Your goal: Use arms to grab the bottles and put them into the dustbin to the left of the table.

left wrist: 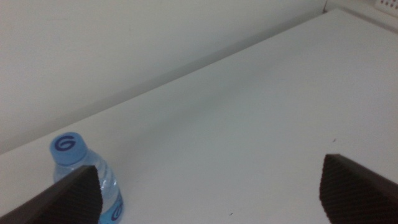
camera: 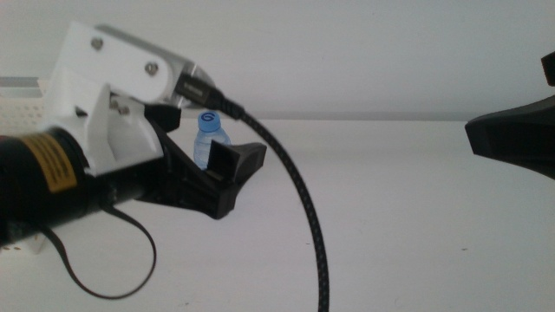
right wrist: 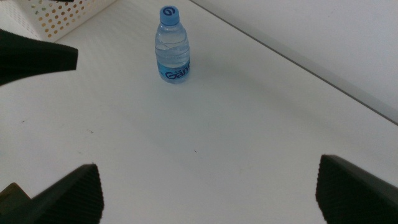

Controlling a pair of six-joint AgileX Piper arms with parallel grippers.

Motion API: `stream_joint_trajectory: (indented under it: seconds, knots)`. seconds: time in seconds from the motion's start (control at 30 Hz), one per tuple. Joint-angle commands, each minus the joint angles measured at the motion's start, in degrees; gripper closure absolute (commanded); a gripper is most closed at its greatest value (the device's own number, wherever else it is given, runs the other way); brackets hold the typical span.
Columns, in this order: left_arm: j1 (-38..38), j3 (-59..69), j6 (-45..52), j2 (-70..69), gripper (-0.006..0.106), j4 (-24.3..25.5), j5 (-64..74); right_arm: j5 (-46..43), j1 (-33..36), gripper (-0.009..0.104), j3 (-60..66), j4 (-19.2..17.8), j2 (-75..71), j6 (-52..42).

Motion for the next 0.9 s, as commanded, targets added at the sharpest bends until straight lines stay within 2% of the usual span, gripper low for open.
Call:
stream_joint_trajectory:
  seconds: [0.0,0.23,0.3,0.4,0.53,0.87]
  knots:
    - [-0.35,2.28,-1.41,0.30,0.007,-0.46,-4.38,-0.28,0.03,0.005,-0.34,-0.60,0.14,-0.50]
    - [0.14,4.32,-1.41,0.30,0.007,-0.57,-6.73,-0.28,0.03,0.005,-0.34,-0.60,0.14,-0.50]
    - [0.75,7.74,-1.41,0.30,0.007,-1.03,-15.85,-0.28,0.03,0.005,-0.34,-0.60,0.14,-0.50]
    - [2.20,15.68,-1.18,1.24,0.007,-5.49,-28.92,-0.28,0.03,0.005,-0.34,-0.60,0.14,-0.50]
    - [3.01,22.80,-1.18,4.77,0.007,-8.38,-37.85,-0.28,0.03,0.005,-0.34,-0.60,0.14,-0.50]
    - [5.52,24.24,-0.81,11.53,0.007,-10.09,-39.16,-0.28,0.03,0.005,-0.34,0.15,0.14,-0.50]
